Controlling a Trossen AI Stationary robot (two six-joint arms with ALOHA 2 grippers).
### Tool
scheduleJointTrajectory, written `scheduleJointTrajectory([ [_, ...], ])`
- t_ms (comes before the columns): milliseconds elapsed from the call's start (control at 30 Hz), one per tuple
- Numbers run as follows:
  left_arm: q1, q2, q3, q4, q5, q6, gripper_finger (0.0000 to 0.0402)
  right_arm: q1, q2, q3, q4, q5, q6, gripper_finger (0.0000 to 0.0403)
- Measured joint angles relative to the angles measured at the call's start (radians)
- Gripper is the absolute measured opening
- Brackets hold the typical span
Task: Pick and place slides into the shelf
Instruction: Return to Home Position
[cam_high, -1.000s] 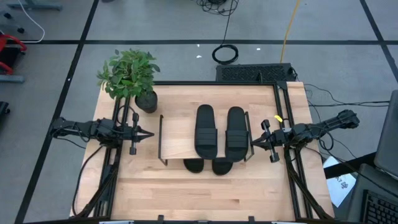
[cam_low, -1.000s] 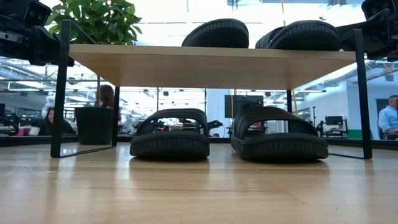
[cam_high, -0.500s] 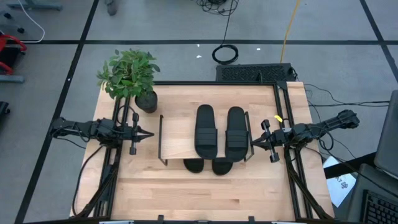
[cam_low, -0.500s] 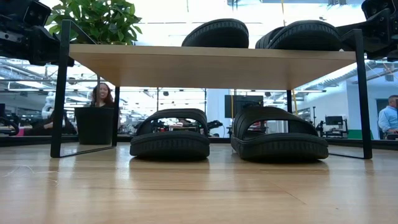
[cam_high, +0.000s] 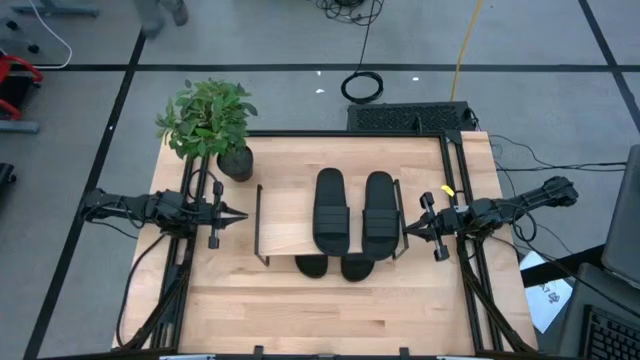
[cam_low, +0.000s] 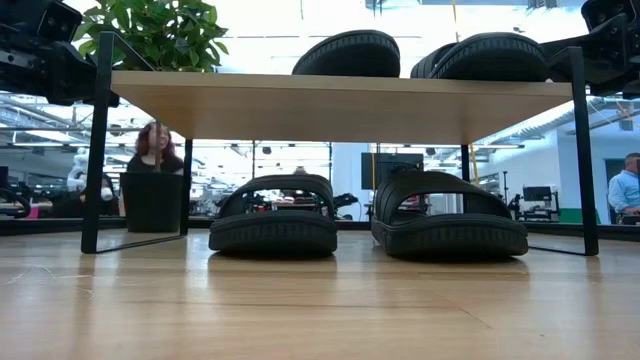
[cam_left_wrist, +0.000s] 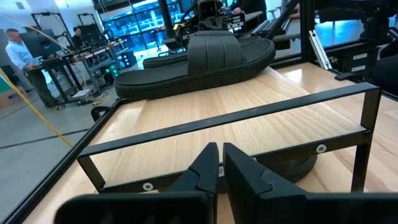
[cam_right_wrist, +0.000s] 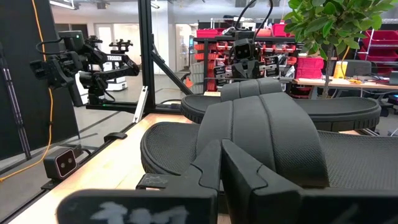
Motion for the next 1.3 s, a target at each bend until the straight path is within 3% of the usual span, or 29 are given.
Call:
scheduleJointTrajectory([
  [500,0.000,0.000,0.000,0.000,0.000,0.000,0.0001,0.000,0.000,0.000,0.000,0.000,0.000,0.0004],
  [933,0.000,0.000,0.000,0.000,0.000,0.000,0.0028,0.000,0.000,0.000,0.000,0.000,0.000,0.0004],
  [1300,0.000,0.000,0.000,0.000,0.000,0.000,0.0002,0.000,0.000,0.000,0.000,0.000,0.000,0.0004],
])
